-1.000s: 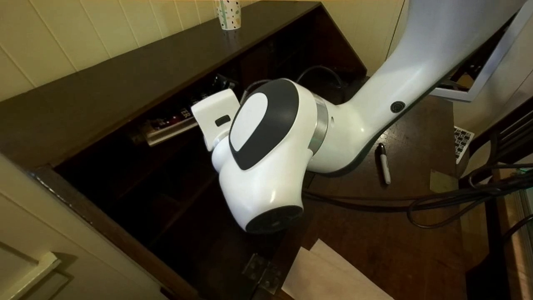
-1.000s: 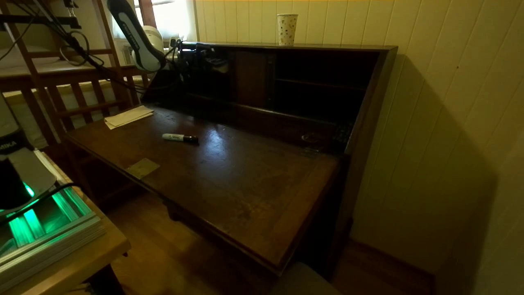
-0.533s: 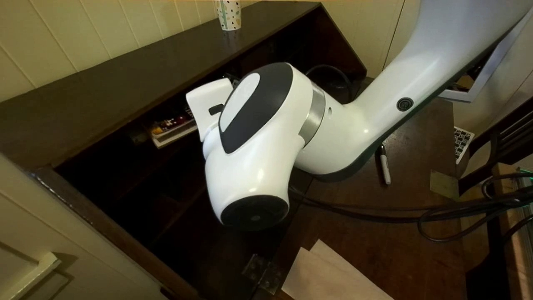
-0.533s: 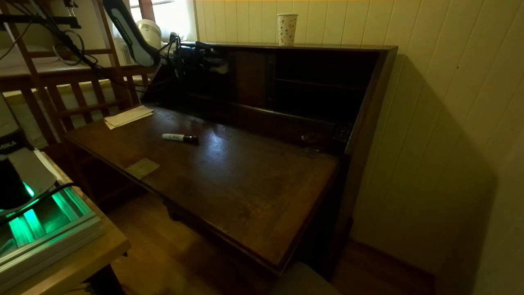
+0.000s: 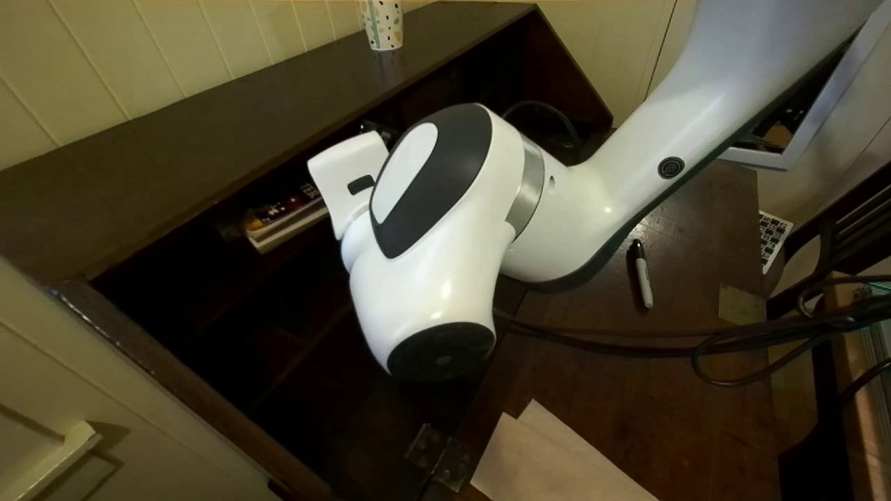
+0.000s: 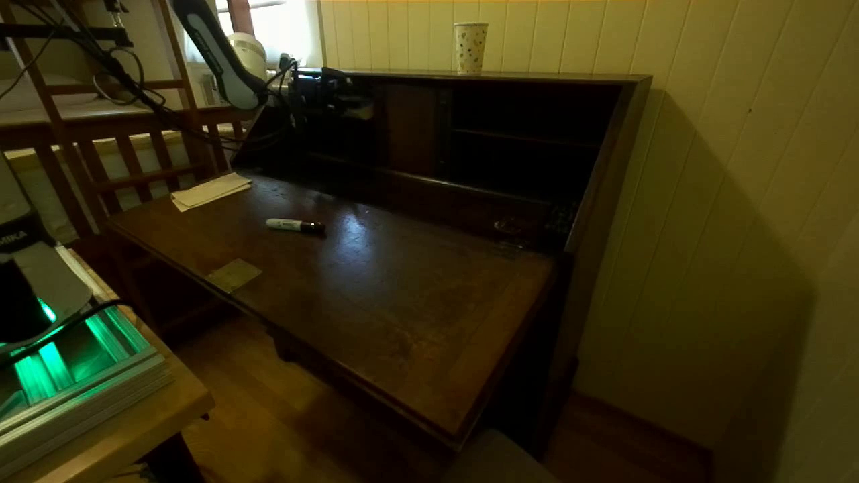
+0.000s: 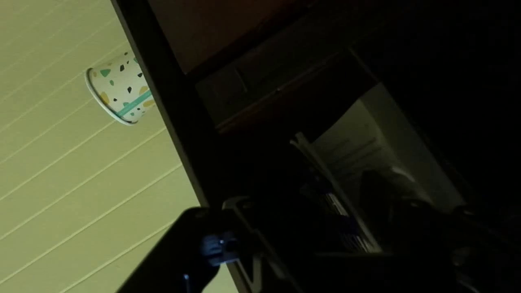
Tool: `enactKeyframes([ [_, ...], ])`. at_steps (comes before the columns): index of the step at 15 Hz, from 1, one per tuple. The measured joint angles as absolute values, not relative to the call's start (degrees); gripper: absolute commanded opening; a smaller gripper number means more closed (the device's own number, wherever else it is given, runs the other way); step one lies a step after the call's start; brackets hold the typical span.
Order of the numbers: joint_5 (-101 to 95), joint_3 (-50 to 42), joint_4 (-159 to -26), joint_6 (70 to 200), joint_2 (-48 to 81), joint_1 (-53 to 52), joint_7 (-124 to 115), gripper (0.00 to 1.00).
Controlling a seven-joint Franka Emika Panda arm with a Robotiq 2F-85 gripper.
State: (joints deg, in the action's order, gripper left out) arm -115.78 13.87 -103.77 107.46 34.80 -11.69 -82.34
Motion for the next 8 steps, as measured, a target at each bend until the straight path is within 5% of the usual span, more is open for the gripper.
enactKeyframes([
  [8, -104.91, 14.92, -103.85, 104.45, 33.78, -12.77, -81.55, 0.89],
])
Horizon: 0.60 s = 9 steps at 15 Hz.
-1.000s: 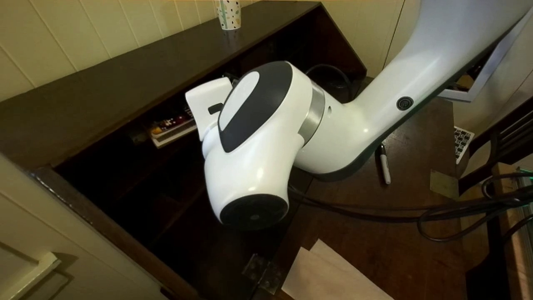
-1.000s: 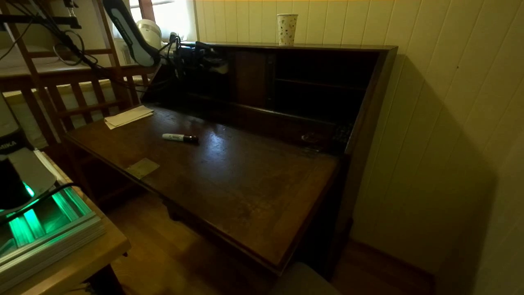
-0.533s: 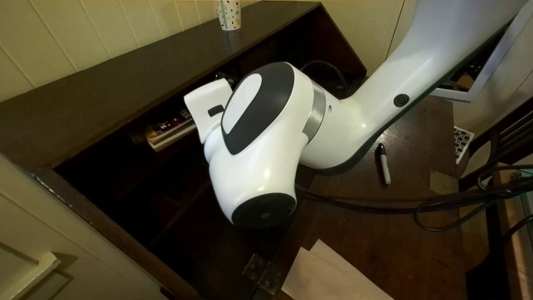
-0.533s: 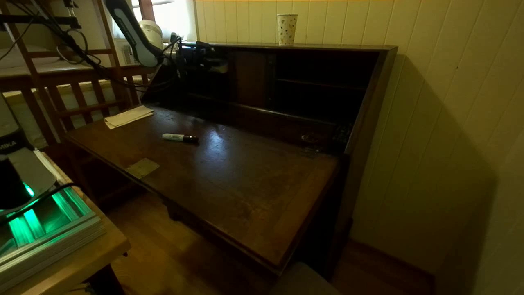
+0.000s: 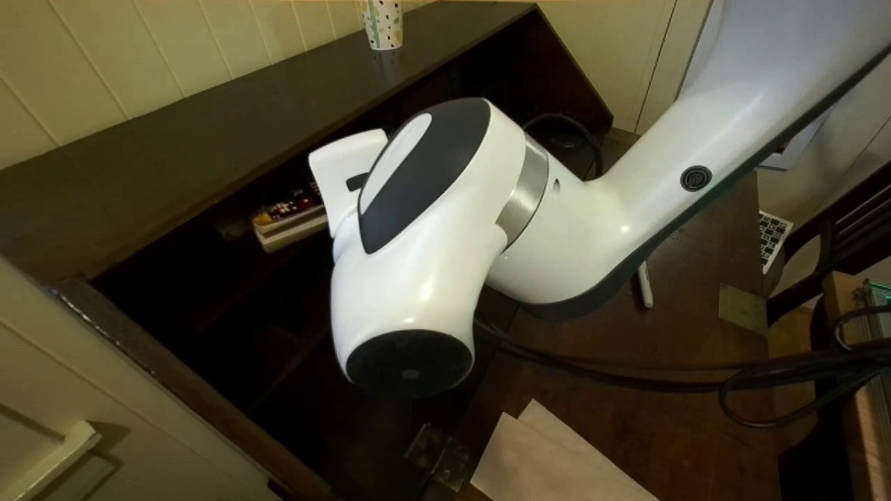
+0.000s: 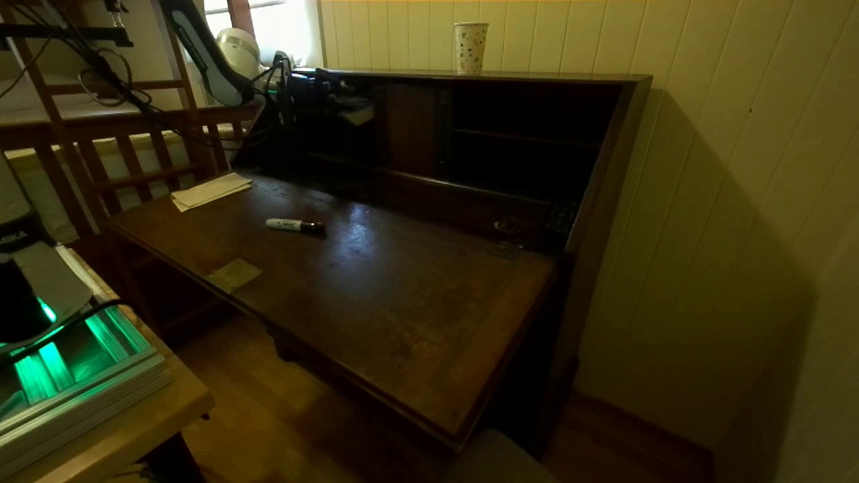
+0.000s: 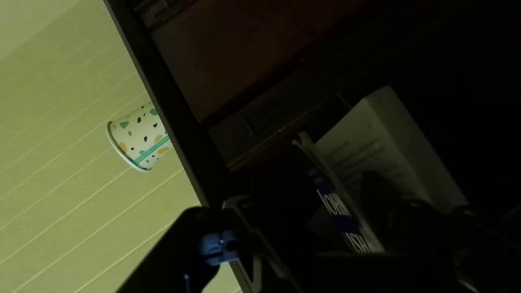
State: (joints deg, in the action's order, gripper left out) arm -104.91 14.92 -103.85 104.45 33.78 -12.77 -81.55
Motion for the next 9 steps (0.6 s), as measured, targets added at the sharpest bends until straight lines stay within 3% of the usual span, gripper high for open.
enactKeyframes([
  [9, -98.47, 12.29, -103.72, 101.45, 33.56, -12.63, -81.49, 0.89],
])
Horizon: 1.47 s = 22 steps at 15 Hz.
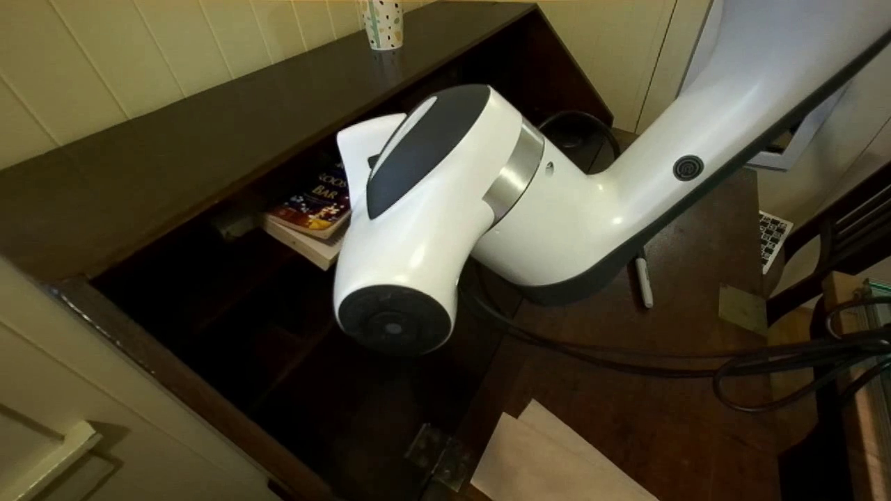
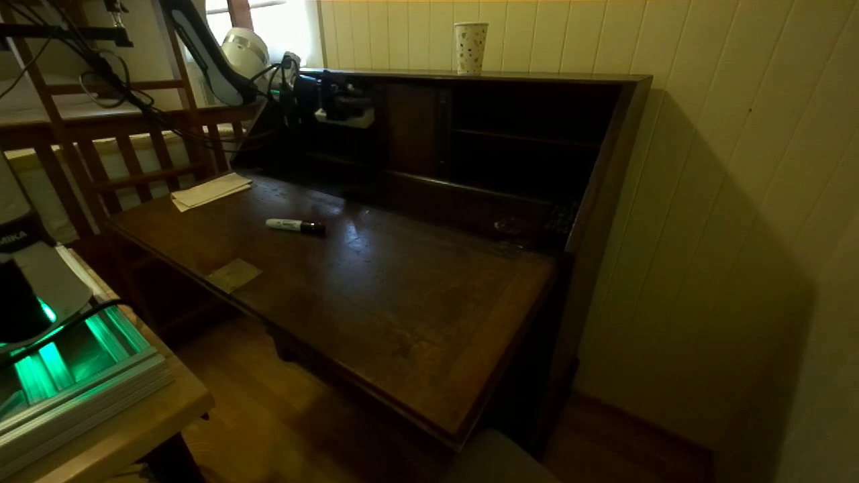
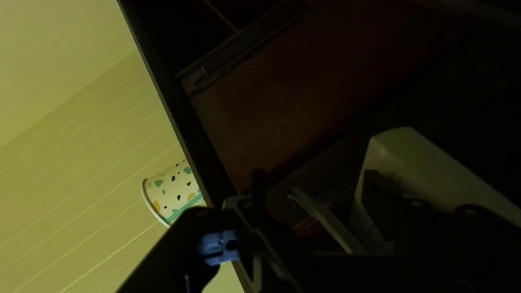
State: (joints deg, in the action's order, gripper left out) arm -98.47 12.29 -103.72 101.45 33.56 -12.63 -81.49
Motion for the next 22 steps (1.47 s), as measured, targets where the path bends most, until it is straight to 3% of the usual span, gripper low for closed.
enactKeyframes([
  [22, -98.53, 11.84, -97.31, 102.94, 36.36, -13.8, -93.52, 0.89],
])
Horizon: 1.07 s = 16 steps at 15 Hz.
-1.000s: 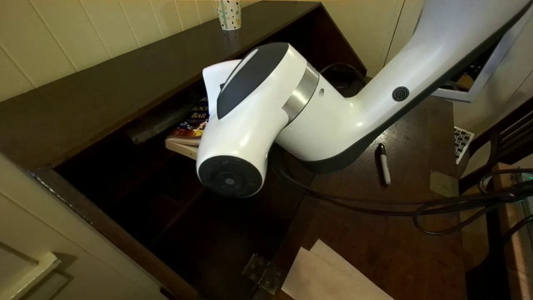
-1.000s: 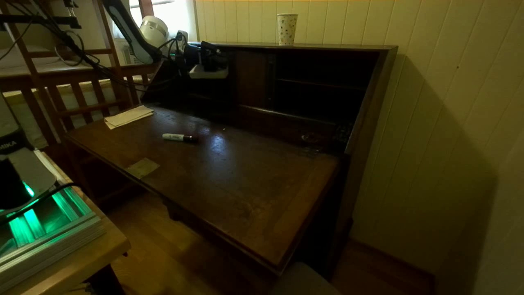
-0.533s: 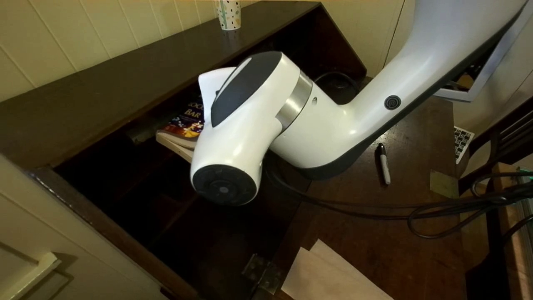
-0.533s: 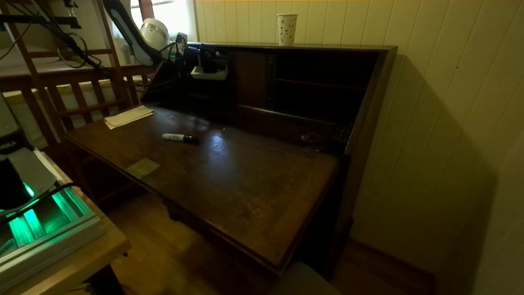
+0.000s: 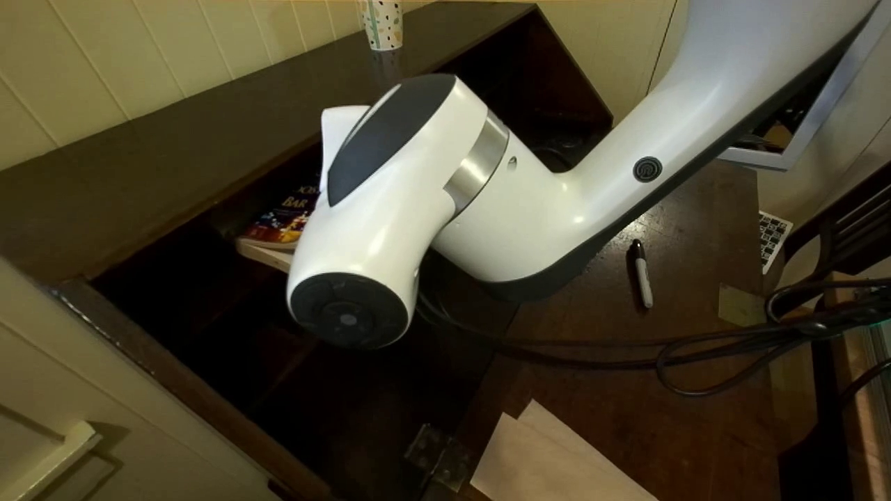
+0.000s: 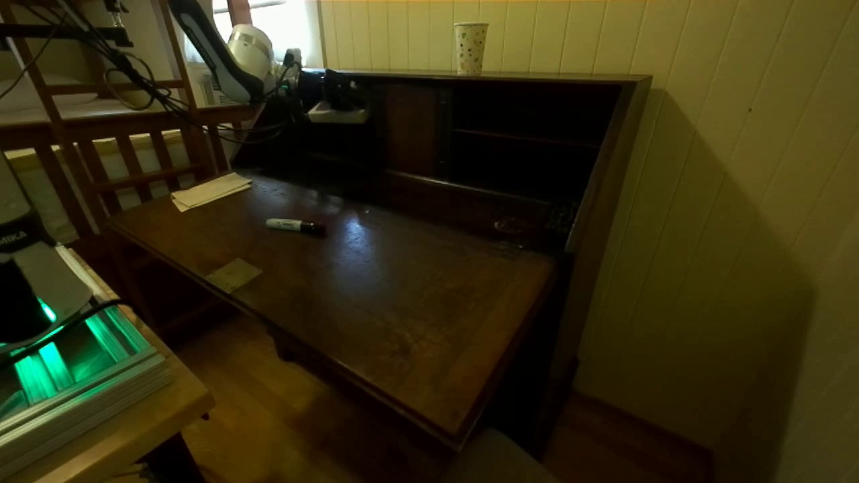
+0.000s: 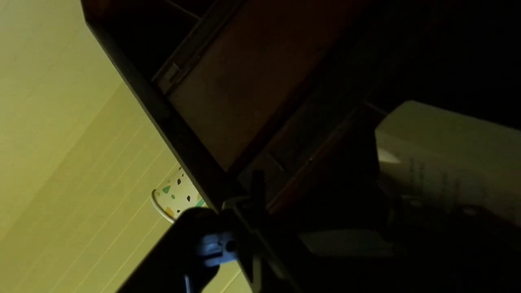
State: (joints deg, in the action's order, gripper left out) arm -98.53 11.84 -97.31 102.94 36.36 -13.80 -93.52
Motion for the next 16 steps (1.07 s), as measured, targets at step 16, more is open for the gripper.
enactKeyframes([
  [16, -101.04, 10.43, -83.85, 103.26, 45.12, -16.64, -99.96, 0.89],
])
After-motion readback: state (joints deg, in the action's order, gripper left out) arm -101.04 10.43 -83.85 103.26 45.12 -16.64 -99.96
